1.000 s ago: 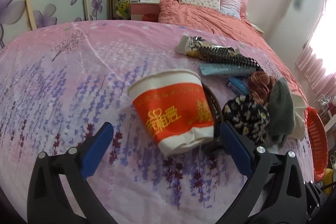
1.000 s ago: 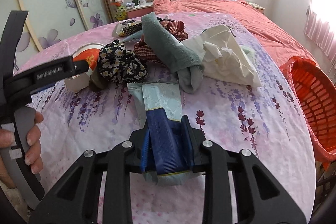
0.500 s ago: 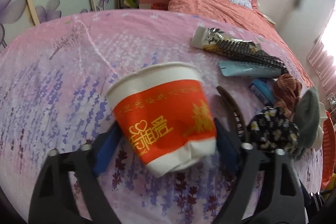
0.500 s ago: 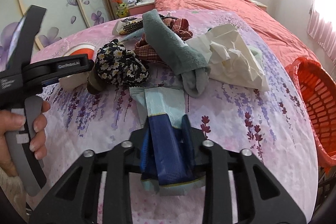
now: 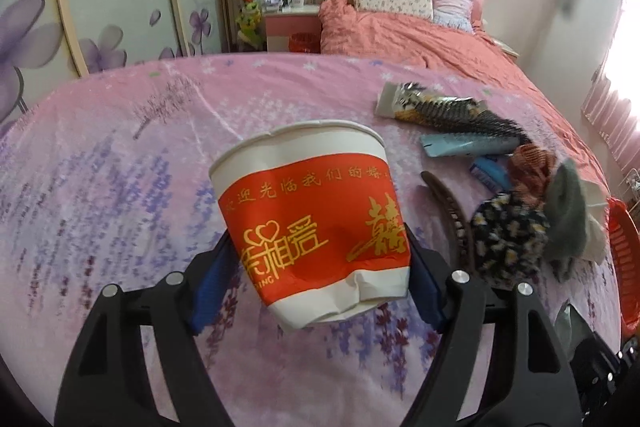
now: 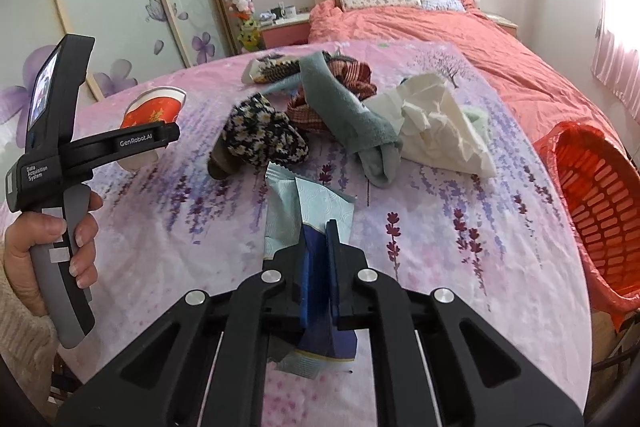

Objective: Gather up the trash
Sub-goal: 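Carry the cup with the left tool over the orange basket and release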

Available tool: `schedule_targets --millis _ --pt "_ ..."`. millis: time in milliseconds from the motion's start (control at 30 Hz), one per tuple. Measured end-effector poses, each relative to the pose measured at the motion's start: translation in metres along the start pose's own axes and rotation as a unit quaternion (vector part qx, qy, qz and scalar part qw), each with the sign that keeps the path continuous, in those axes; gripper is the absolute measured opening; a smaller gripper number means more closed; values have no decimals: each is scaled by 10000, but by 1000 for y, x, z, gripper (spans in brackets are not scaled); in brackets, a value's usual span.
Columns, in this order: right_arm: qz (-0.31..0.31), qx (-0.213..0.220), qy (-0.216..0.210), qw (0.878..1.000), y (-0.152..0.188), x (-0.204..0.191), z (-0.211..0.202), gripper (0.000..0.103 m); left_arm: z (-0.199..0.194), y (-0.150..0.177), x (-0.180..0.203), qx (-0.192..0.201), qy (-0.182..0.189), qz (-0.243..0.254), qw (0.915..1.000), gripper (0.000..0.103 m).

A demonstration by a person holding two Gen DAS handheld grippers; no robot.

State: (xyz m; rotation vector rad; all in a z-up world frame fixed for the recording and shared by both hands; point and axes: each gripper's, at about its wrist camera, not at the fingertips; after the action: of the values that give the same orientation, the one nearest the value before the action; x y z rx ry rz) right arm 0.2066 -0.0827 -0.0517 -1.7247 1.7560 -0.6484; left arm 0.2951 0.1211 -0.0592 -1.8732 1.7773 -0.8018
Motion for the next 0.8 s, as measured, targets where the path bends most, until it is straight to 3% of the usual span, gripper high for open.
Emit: schedule_targets --millis 233,400,633,800 --pt "121 482 87 9987 -2 17 -35 7 -48 4 27 327 308 269 9986 75" --pt "299 954 483 9938 -6 41 -60 7 -76 9 59 478 675 494 9953 75" --pt "801 1528 1086 9790 -10 99 -85 7 -102 18 128 547 1409 901 9844 75" --pt "1247 1632 1430 9682 -8 149 -90 7 -106 28 183 501 1865 1231 9734 75"
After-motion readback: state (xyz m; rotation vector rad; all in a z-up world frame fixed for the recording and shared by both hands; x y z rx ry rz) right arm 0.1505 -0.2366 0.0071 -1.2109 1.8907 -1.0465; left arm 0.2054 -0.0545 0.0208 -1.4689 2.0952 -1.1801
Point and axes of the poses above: each gripper's, at about its wrist camera, not at the fingertips, and z roughly the way its jaws point, x to its right, y to its underside, and after that the axes turned 6 degrees about y, right-handed
